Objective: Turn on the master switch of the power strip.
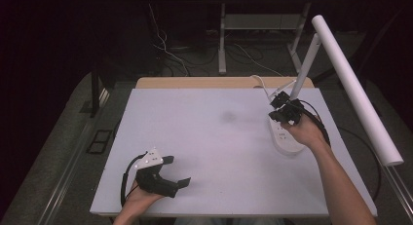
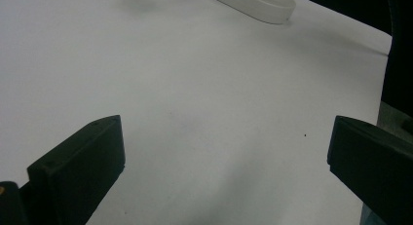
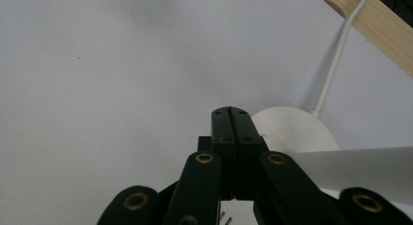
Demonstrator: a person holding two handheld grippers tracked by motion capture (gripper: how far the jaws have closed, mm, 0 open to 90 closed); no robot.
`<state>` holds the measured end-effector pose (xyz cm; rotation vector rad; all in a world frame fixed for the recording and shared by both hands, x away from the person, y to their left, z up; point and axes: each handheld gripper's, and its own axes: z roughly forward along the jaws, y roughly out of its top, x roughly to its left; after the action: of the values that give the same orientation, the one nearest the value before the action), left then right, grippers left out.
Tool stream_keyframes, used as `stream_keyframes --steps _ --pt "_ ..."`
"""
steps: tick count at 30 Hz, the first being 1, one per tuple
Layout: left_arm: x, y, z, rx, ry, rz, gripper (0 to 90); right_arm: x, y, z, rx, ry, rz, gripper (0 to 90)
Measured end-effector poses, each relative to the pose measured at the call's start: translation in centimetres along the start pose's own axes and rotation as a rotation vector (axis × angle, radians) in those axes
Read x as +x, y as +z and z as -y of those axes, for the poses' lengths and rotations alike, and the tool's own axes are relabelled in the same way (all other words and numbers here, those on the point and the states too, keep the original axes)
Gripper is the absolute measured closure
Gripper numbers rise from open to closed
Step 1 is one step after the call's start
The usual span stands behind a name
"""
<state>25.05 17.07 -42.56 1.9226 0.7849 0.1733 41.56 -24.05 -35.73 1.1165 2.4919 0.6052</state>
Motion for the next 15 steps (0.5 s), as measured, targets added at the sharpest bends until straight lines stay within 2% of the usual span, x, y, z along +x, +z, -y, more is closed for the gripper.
stream_keyframes --steps 4,15 --pt "0.3 -0.1 0.0 -0.004 -0.005 -0.005 0.0 -0.2 0.5 0.0 0.018 -0.007 0.011 89.5" --pt "0.4 -0.3 0.1 -0.002 -0.004 -0.013 0.0 -0.6 1.8 -0.2 0.069 0.016 0.05 89.6"
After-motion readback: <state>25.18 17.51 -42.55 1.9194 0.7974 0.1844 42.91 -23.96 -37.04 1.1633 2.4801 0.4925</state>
